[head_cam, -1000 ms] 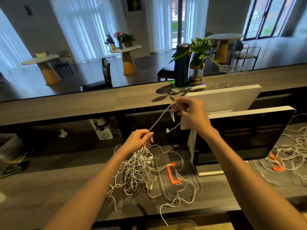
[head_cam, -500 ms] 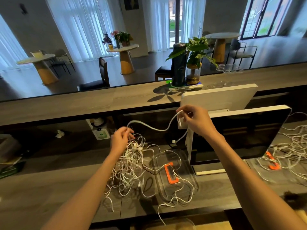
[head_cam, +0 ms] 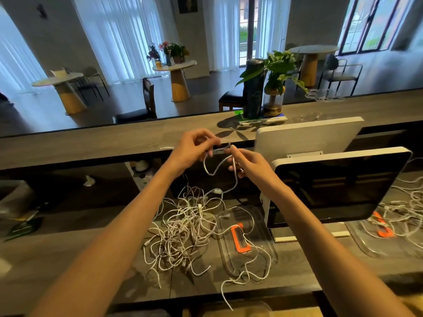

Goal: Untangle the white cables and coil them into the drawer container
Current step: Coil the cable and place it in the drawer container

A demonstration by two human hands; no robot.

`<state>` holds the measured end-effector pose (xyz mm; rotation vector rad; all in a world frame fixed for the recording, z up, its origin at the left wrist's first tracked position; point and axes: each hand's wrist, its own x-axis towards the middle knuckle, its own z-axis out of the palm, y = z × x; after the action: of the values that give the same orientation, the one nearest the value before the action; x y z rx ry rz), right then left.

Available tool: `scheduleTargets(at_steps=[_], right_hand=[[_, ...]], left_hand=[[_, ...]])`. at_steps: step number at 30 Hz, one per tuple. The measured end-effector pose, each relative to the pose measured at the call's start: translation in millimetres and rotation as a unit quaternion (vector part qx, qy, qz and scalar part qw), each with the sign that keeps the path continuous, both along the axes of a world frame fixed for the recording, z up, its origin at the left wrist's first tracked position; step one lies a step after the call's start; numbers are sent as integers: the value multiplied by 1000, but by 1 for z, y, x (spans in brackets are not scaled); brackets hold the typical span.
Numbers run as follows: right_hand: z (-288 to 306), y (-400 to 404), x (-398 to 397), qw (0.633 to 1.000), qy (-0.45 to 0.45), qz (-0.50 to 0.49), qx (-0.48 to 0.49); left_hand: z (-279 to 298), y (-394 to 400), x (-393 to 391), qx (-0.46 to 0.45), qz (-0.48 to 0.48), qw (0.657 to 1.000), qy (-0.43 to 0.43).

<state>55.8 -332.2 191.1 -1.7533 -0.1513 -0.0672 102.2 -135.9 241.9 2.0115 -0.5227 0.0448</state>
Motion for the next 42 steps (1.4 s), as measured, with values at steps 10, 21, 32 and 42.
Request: scheduleTargets(at_steps=[10,21,32,42], right_hand=[[-19,14,-17,986,62,-52,144],[-63,-27,-110,991,105,-7,-88],[-216,-84,-191,916,285,-56,-275],[-255,-79,-216,806,334,29,-488]], left_hand=[[-59,7,-52,75,-58,994,52],[-160,55,-153,183,-27,942,279],[-221,65,-211,62,-36,929,362],[-244,31,-228,139,77,961,228]])
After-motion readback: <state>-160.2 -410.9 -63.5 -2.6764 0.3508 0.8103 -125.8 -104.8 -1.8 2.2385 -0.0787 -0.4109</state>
